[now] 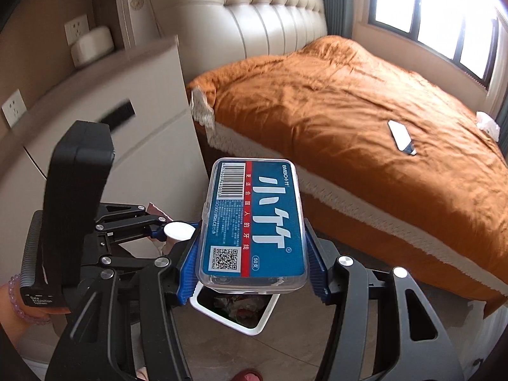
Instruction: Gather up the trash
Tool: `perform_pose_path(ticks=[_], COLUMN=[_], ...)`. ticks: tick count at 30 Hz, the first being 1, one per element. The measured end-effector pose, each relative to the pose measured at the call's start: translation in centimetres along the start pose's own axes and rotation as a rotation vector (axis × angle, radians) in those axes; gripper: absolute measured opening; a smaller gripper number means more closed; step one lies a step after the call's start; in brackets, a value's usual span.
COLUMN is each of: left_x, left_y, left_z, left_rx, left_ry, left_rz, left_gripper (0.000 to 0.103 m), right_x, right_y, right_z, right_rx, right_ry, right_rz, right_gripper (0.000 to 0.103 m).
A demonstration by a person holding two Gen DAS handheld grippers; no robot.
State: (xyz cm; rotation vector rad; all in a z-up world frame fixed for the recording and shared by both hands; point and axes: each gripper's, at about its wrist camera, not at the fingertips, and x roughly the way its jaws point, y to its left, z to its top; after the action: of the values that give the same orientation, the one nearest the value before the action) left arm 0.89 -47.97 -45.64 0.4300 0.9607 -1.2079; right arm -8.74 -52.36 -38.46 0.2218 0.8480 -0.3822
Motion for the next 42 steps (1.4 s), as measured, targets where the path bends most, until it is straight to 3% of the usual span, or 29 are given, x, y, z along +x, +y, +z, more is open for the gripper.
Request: perform_pose_path(ticks=[8, 14, 15, 16, 17, 19, 20, 27, 36, 42], left_x=[13.4, 19.5, 20.1, 21.1, 21.8, 22.6, 22.9, 22.5, 17.6, 12.8], left_y=[4.0, 6.2, 6.2, 6.2, 6.2, 6.6, 6.8, 7.1, 7.2, 6.7], left_z=[-7.9, -12.1, -12.4, -13.0, -13.6, -13.9, -14.0, -12.5, -10.3, -8.0], left_rx=[-0.027, -0.054, -0.045, -0.024, -0.008, -0.032, -0.042, -0.032, -0.041, -0.048], left_ry=[0.092, 0.122, 0.121, 0.124, 0.114, 0.107, 0.108, 0.104, 0.089, 0.064], left_rz=[0.017, 0.018, 0.038, 0.085, 0.09, 0.075, 0.051, 0.082, 0.085, 0.092], left_gripper=[0.027, 0.031, 0.062, 0.097, 0.098, 0.098, 0.098, 0.098, 0.098, 0.098], right_x=[13.6, 20.8, 21.5, 22.3, 23.0, 23.7, 24.0, 24.1, 21.7, 17.6], right_y=[-1.3, -0.7, -0.5, -0.5, -0.5, -0.3, -0.2, 0.0, -0.2, 0.5], right_z=[-7.9, -12.7, -13.1, -13.4, -13.5, -13.4, -13.3, -12.7, -10.5, -7.8], right_rx=[-0.002, -0.025, -0.037, -0.039, -0.046, -0.088, -0.102, -0.133, -0.093, -0.091], right_ry=[0.114, 0.196, 0.205, 0.208, 0.212, 0.204, 0.202, 0.194, 0.184, 0.155], right_rz=[0.0, 0.059, 0.071, 0.089, 0.077, 0.058, 0.056, 0.013, -0.004, -0.025], right_gripper=[0.057, 0.058, 0.064, 0.093, 0.1, 0.099, 0.099, 0.099, 0.099, 0.099])
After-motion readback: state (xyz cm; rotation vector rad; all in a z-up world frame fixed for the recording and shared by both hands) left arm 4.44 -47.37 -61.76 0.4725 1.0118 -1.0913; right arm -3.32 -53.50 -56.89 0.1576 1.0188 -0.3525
